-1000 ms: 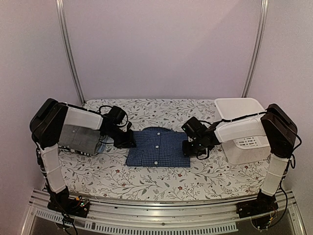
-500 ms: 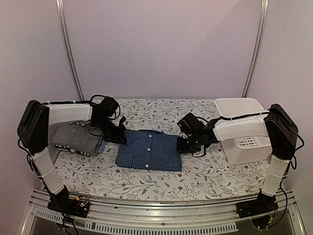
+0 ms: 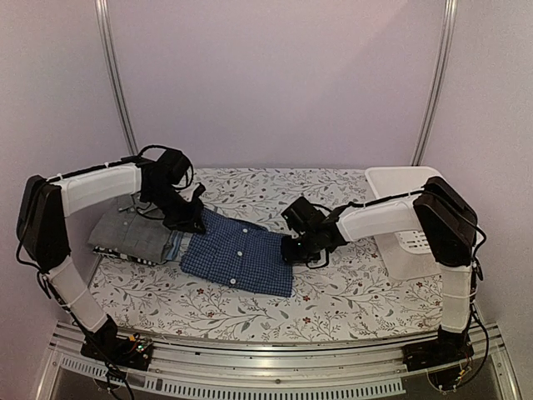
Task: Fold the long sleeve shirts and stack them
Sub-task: Turn over the square-folded shirt at the center of the board.
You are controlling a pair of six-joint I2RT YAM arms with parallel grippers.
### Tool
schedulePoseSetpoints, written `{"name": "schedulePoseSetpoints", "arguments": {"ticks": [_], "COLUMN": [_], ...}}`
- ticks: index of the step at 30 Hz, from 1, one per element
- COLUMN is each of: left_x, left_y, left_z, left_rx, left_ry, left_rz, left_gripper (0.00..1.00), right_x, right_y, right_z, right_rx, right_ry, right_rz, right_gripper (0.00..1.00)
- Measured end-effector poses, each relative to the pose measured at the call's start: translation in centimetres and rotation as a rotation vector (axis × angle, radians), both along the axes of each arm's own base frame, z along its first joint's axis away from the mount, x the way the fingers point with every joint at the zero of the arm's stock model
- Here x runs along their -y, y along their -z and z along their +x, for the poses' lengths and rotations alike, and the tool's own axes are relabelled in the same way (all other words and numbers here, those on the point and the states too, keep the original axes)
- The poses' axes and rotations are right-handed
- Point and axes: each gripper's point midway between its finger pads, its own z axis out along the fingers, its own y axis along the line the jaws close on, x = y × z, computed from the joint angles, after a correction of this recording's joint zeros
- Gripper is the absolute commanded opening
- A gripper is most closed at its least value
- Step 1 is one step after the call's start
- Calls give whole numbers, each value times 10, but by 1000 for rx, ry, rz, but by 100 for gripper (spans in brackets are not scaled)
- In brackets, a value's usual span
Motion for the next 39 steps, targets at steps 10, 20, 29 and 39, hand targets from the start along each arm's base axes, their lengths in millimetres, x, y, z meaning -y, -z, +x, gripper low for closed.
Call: {"name": "schedulePoseSetpoints", "arguments": {"ticks": [10, 20, 29, 39], "left_x": [5, 26, 35, 44], "left_y": [-30, -105, -122, -144], "left_z": [9, 22, 25, 41], "left_rx": [47, 177, 184, 220], "left_ry": [1, 24, 20, 23], "left_rz": [-27, -181, -249, -297], "left_gripper": [0, 0, 0, 0], "right_x": [-26, -97, -162, -211], "right_y": [5, 4, 1, -2], "right_z": [4, 12, 35, 42], "right_rx": [-8, -19, -21, -63], "right_ry": [-10, -77, -112, -162], "right_rz": [72, 235, 449, 683], "right_gripper": [14, 14, 16, 18]}}
